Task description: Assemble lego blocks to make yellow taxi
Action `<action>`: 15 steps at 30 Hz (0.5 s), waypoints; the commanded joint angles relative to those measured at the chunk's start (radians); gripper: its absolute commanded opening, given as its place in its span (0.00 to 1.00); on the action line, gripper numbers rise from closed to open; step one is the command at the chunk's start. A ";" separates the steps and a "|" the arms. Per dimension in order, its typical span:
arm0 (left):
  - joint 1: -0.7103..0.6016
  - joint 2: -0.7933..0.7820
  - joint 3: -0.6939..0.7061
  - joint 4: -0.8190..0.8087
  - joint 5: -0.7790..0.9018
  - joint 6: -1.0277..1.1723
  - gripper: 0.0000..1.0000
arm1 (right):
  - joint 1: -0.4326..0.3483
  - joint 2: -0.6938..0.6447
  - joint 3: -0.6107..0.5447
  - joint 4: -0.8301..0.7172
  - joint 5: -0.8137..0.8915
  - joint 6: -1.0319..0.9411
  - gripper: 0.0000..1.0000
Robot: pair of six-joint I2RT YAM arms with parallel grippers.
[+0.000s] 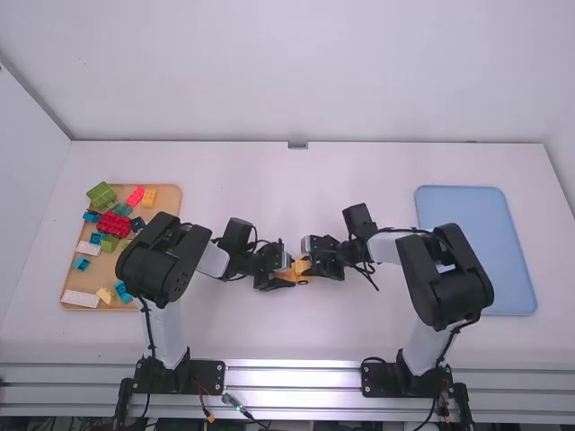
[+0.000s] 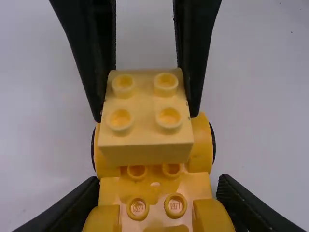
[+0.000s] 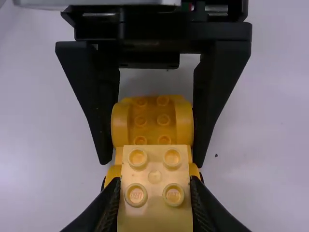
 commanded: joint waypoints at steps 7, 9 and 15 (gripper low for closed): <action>-0.003 0.013 0.019 -0.015 0.002 0.015 0.57 | 0.005 0.016 0.016 -0.006 -0.017 0.003 0.00; -0.003 0.013 0.020 -0.014 -0.001 0.015 0.57 | 0.005 0.016 0.016 -0.005 -0.016 0.003 0.00; -0.003 0.013 0.020 -0.004 -0.001 0.015 0.57 | 0.005 0.016 0.016 -0.006 -0.015 0.003 0.00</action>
